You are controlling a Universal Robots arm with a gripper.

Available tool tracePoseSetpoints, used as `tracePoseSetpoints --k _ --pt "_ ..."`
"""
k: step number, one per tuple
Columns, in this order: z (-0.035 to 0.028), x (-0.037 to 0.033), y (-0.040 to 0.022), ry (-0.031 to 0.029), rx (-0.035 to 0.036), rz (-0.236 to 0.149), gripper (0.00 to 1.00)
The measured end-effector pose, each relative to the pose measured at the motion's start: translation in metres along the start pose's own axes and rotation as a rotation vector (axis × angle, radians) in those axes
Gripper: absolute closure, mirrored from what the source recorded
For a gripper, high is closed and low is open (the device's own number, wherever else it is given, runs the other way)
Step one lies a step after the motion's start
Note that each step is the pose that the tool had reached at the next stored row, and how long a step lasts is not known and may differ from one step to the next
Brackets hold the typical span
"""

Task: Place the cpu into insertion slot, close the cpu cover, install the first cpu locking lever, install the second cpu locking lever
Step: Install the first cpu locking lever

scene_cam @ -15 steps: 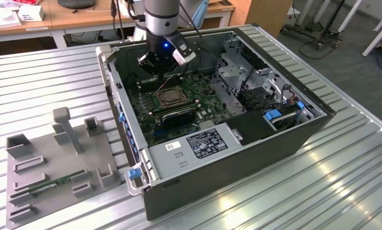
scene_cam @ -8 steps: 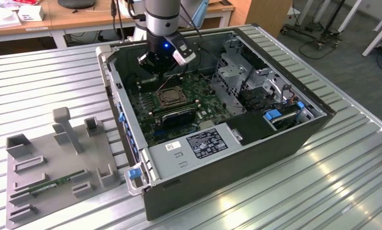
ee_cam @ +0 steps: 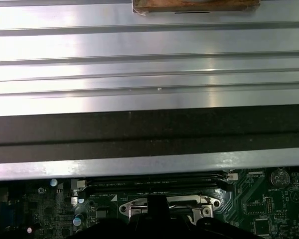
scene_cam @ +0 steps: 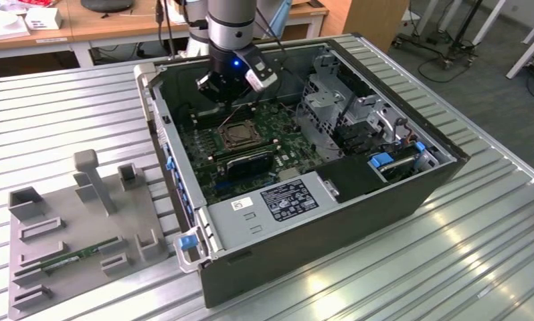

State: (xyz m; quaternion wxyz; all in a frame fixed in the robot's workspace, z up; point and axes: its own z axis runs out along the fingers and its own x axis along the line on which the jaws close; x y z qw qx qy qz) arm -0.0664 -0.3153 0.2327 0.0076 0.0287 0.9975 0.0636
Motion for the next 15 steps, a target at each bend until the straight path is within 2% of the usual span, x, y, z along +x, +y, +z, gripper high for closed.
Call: tracePoseSetpoints --k 4,7,12,15 --pt "0.0002 -0.0021 0.0001 0.0001 -0.0007 0.0 0.89" --pt "0.0004 -0.0022 0.0001 0.0005 -0.0073 -0.001 0.89" --pt "0.001 -0.003 0.0001 0.0006 -0.0078 -0.001 0.89" --pt "0.0015 -0.0033 0.0 0.0008 -0.0112 -0.001 0.89"
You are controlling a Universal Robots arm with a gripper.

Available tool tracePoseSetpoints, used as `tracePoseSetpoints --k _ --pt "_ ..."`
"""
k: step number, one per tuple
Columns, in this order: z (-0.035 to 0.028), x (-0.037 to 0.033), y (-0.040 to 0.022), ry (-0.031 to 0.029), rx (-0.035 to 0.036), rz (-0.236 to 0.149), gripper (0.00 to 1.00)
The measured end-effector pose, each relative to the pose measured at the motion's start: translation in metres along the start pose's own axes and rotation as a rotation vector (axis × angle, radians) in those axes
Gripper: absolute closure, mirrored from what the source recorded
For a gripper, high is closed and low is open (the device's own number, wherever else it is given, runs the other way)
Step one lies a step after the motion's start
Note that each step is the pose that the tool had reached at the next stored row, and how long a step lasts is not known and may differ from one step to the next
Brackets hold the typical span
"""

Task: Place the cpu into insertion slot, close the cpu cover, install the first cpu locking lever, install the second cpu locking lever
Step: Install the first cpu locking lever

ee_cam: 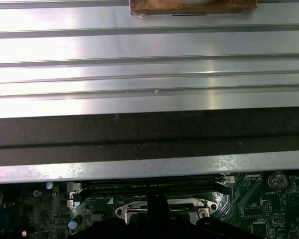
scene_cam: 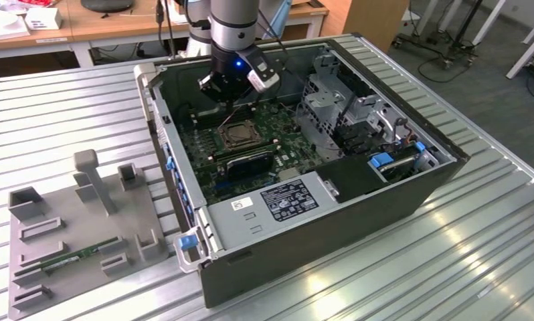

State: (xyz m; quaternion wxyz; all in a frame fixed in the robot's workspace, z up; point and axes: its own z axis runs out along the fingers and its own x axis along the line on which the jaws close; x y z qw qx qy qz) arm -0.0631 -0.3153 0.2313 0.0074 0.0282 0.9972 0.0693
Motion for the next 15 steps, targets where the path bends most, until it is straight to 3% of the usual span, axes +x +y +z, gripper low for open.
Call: tracePoseSetpoints --k 8,15 --pt "0.0006 -0.0014 0.0 0.0001 -0.0009 0.0 0.89" --pt "0.001 -0.0016 -0.0001 0.0009 -0.0103 -0.002 0.89"
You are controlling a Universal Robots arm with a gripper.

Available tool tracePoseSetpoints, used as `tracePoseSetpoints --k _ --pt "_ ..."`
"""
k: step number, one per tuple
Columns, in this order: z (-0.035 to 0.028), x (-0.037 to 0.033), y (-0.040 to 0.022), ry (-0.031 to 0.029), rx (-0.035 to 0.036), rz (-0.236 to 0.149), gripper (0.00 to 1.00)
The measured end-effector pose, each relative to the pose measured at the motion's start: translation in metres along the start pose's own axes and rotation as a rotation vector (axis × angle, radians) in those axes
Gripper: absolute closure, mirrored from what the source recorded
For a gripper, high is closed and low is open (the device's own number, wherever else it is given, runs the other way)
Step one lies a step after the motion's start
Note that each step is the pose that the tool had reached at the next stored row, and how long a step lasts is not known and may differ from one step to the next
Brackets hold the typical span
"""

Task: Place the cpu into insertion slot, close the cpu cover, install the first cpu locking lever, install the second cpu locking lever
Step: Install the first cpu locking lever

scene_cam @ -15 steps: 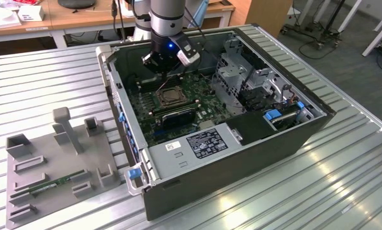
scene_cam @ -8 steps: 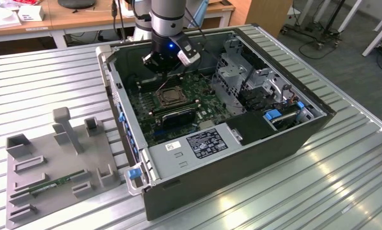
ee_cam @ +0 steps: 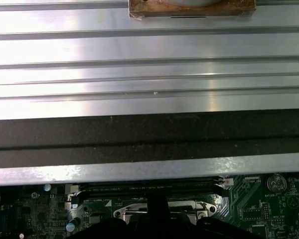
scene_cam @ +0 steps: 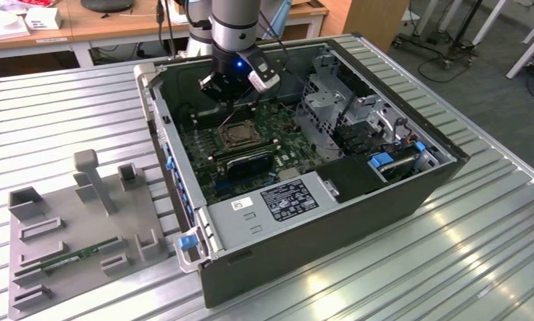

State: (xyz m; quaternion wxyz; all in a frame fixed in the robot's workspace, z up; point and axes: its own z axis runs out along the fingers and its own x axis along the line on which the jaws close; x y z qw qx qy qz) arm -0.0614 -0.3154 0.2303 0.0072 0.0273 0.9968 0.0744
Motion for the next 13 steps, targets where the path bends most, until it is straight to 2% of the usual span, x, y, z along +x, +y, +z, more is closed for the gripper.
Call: tracePoseSetpoints --k 11,13 --pt "0.0006 -0.0004 0.0 0.0001 -0.0027 0.0 0.89" --pt "0.001 -0.0004 -0.0001 0.0004 -0.0081 0.0 0.89"
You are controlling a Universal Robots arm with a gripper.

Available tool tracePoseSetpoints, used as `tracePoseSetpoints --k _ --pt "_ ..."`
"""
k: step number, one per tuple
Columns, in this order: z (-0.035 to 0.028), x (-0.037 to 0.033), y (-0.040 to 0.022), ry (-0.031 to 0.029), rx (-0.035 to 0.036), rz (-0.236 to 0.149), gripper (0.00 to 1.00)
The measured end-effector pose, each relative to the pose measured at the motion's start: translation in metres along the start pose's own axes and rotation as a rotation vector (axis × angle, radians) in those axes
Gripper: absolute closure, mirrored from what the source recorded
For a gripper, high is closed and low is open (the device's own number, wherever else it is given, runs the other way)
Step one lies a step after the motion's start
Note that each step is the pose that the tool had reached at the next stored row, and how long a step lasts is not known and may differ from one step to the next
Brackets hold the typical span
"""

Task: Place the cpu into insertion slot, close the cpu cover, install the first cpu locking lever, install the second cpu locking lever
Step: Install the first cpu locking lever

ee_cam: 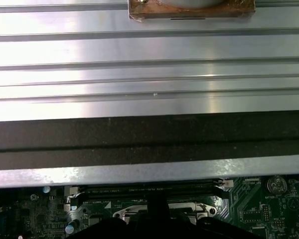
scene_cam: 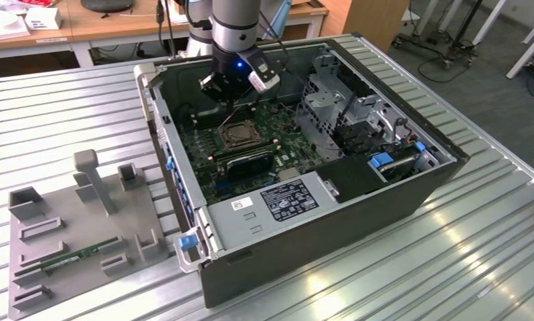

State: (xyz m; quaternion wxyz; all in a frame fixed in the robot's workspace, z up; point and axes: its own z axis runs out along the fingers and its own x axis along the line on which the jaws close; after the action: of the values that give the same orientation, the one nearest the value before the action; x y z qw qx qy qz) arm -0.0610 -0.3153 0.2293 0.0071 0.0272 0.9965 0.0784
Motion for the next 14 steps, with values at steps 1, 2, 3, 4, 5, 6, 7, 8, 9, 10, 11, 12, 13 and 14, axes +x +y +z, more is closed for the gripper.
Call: tracePoseSetpoints --k 1,2,3,4,5,6,7,8,9,10,11,12,13,14 --pt "0.0001 0.0 0.0 0.0001 -0.002 0.0 0.89" --pt "0.0001 0.0 0.0 0.0001 -0.002 0.0 0.89" --pt "0.0001 0.0 0.0 0.0002 -0.002 0.0 0.89" --pt "0.0001 0.0 0.0 0.0002 -0.002 0.0 0.89" --pt "0.0003 0.0 0.0 0.0002 -0.0021 0.0 0.89" --pt "0.0008 0.0 -0.0001 0.0 -0.0024 0.0 0.89" --pt "0.0012 0.0 -0.0002 0.0001 -0.0022 0.0 0.89" --pt "0.0017 0.0 -0.0002 0.0002 -0.0021 0.0 0.89" --pt "0.002 0.0 -0.0003 0.0002 -0.0021 0.0 0.89" --pt "0.0022 0.0 -0.0004 0.0003 -0.0018 0.0 0.89" --pt "0.0022 0.0 -0.0004 0.0003 -0.0017 0.0 0.89" --pt "0.0023 -0.0001 -0.0004 0.0003 -0.0018 0.0 0.89" --pt "0.0026 -0.0004 -0.0004 0.0002 -0.0021 0.0 0.89" --pt "0.0028 -0.0007 -0.0004 0.0002 -0.0022 0.0 0.89"
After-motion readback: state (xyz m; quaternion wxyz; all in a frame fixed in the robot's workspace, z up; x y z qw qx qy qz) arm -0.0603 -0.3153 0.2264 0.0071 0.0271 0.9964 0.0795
